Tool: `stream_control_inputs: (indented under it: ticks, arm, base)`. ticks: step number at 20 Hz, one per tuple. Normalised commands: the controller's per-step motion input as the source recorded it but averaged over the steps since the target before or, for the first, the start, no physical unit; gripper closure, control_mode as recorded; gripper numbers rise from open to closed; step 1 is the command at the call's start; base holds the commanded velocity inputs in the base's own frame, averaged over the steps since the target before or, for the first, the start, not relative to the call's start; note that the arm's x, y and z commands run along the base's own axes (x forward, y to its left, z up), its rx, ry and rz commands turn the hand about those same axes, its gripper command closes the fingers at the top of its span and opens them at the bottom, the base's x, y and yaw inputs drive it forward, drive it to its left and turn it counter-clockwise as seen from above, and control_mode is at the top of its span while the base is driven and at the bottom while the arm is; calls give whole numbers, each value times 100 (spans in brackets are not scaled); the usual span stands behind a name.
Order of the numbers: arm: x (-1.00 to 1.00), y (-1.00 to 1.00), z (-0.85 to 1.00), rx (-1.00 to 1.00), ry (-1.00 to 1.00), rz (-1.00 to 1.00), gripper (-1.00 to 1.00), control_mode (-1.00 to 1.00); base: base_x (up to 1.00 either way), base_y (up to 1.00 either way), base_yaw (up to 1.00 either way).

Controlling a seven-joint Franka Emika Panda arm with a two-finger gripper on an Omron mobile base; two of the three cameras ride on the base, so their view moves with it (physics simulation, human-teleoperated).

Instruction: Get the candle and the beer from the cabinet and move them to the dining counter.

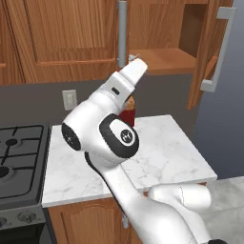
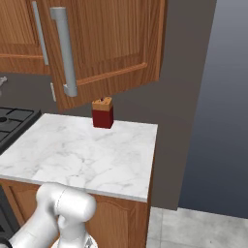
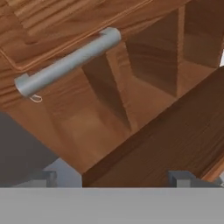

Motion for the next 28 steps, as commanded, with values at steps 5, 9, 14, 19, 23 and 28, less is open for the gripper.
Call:
stream_control_inputs:
  ticks: [5,9,14,19,23,28]
  arm:
    - [81,-51,-21,-5,25,-28,-100,-100]
    - [70,-50,-21,-2,22,-18,-100,-100]
    - [34,-55,-9,0,12,-6,-100,-100]
    - [2,-74,-4,0,9,0,-100,-100]
    - [2,-79,-4,0,12,0,-100,-100]
    - [6,-78,-10,0,16,0,-100,-100]
  base:
    - [0,0,0]
    - [0,0,0]
    - [0,0,0]
    - [0,0,0]
    - [0,0,0]
    - [0,0,0]
